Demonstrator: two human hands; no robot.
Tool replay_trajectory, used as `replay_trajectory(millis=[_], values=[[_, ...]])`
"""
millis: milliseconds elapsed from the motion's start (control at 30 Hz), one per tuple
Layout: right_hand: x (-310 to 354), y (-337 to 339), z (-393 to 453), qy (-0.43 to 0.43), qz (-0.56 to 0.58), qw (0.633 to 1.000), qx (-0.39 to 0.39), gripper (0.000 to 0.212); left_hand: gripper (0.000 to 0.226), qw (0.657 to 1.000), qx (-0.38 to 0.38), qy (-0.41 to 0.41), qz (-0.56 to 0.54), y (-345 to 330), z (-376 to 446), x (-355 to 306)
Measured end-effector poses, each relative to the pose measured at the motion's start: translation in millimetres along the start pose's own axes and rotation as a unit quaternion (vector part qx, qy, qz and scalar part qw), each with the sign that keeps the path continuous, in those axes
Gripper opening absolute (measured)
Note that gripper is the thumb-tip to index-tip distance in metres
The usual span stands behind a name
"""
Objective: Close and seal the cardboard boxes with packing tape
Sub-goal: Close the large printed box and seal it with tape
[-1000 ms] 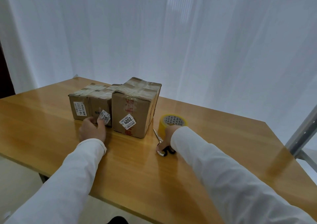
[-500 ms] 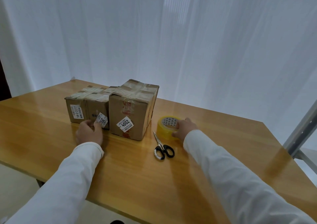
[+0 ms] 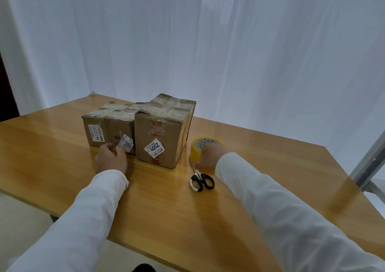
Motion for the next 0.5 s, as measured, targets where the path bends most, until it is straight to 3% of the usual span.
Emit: replay_trajectory(millis=[100, 333, 400, 500], values=[[3, -29, -8, -0.029, -0.045, 0.99, 0.129, 0.05, 0.036, 1.0, 0.003, 0.001, -0.004, -1, 1, 1], [-9, -37, -18, -0.047, -0.008, 0.977, 0.21, 0.057, 0.036, 1.0, 0.0, 0.005, -0.01, -1, 0, 1], [-14, -34, -21, -0.042, 0.06, 0.974, 0.214, 0.045, 0.036, 1.0, 0.0, 0.004, -0.011, -1, 1, 1], [-21, -11, -17, -0.017, 0.269, 0.948, 0.167, 0.018, 0.036, 1.0, -0.004, 0.001, -0.01, 0, 1, 0]])
Point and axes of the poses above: each hand's wrist, its own z-axis towards the middle knuckle, its own y-axis out of the back of the hand, x = y × z, the point moved 7 cm from there along z, towards the middle knuckle, and after that the axes turned 13 degrees about z, right-handed, at the moved point
